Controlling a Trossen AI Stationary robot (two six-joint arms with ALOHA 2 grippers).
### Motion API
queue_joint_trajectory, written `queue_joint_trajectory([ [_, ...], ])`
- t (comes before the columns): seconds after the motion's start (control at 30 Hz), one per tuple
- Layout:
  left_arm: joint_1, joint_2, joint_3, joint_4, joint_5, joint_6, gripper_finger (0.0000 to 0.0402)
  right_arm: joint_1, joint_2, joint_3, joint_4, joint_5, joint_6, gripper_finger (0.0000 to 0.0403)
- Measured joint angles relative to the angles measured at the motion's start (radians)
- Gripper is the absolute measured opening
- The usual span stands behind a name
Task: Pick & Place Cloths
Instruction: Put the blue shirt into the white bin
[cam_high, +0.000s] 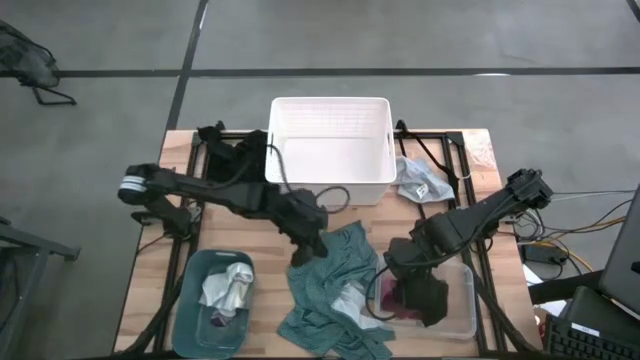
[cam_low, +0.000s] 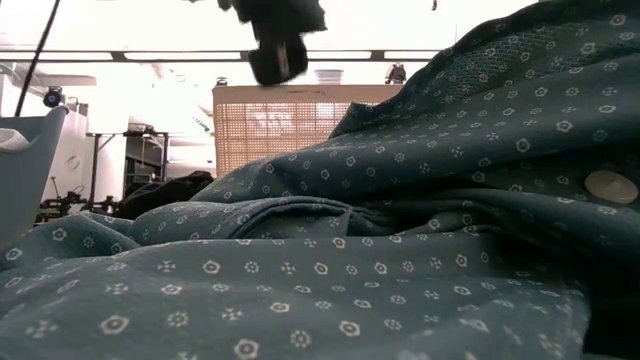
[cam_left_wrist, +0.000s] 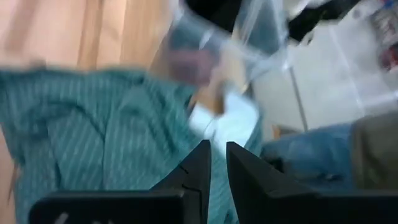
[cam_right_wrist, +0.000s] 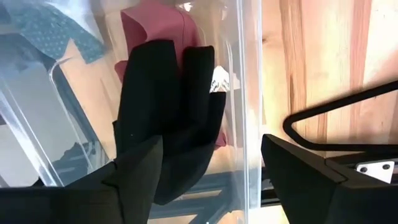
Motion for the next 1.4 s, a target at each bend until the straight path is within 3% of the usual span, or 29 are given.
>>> queue_joint_trajectory([
  [0.27,-0.012,0.156,0.000,-0.094,-0.001,-0.043,0.0070,0.000,0.000,-0.001,0.000,0.000,0.008,0.0238],
  [0.4,-0.017,0.217,0.000,-0.094,-0.002,-0.109,0.0115,0.000,0.000,-0.003,0.001,0.000,0.042,0.0228],
  [0.63,-0.023,0.278,0.000,-0.076,-0.093,-0.161,0.0208,0.000,0.000,-0.005,0.006,0.001,0.065,0.0227],
  [0.83,-0.026,0.304,0.000,-0.047,-0.086,-0.135,0.0230,0.000,0.000,-0.006,0.010,0.009,0.063,0.0242],
  [1.03,-0.030,0.310,0.000,-0.012,-0.100,-0.072,0.0180,0.000,0.000,-0.007,0.011,0.053,0.067,0.0255],
  [1.3,-0.029,0.310,0.000,0.019,-0.103,-0.030,0.0015,0.000,0.001,-0.007,0.012,0.065,0.075,0.0255],
  [1.4,-0.028,0.308,0.000,0.046,-0.055,-0.005,0.0011,-0.001,0.001,-0.007,0.014,0.071,0.081,0.0242],
])
